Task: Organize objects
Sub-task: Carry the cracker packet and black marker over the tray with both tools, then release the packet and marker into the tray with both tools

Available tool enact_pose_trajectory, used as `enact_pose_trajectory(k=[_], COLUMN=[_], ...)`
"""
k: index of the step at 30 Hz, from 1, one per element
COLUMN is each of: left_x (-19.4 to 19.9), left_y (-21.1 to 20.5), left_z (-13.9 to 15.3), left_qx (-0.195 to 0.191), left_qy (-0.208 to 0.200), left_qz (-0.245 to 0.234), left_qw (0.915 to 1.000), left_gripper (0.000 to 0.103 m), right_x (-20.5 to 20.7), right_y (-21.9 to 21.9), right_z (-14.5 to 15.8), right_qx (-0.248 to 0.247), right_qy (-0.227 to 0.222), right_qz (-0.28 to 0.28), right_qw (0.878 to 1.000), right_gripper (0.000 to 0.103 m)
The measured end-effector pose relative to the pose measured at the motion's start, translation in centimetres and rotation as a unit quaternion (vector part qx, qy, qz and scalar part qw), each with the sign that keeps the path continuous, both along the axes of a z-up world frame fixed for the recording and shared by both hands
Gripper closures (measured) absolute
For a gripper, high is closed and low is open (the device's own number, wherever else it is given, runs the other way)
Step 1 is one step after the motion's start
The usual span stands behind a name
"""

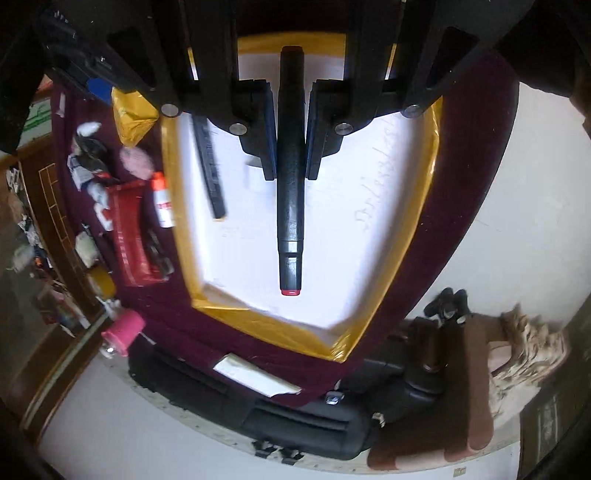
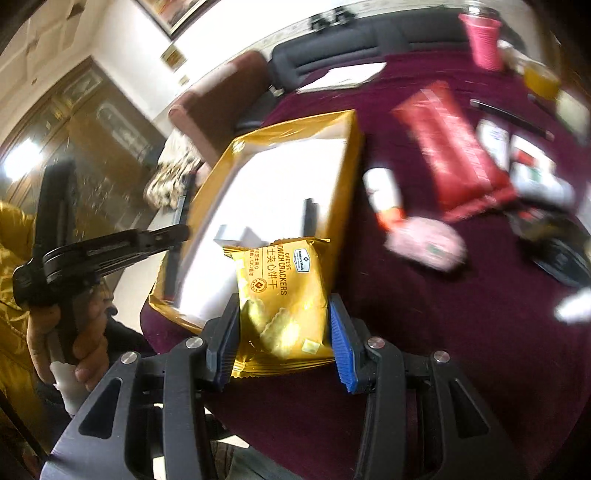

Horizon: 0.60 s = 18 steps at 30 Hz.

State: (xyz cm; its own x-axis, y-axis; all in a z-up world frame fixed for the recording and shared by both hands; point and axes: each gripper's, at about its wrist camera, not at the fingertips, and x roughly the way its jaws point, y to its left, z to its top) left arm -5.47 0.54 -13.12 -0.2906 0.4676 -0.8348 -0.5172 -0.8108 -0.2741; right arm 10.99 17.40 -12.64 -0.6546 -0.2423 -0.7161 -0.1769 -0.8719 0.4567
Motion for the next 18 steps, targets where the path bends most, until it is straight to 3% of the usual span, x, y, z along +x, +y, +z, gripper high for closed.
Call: enact_pose_trajectory(k=[8, 18], left_x=[-1.6, -2.0], left_y=[0.0, 0.4], left_z=[-2.3, -3.8], left_qx=[-0.025, -0.053], left_qy=[-0.011, -0.019], left_qz=[0.009, 0.005], left_qw=[0.9996, 0.9984], left_gripper=[0.091, 0.091], right_x=[-5.2, -6.1], right_y=[-4.4, -6.0], right_z=[-1.8, -3.0], right_qx=[0.036, 0.081], right_qy=[-0.052, -0.071], right_qz=[0.042, 0.055], right_qw=[0.997, 0.993], right_gripper=[0.06, 0.06])
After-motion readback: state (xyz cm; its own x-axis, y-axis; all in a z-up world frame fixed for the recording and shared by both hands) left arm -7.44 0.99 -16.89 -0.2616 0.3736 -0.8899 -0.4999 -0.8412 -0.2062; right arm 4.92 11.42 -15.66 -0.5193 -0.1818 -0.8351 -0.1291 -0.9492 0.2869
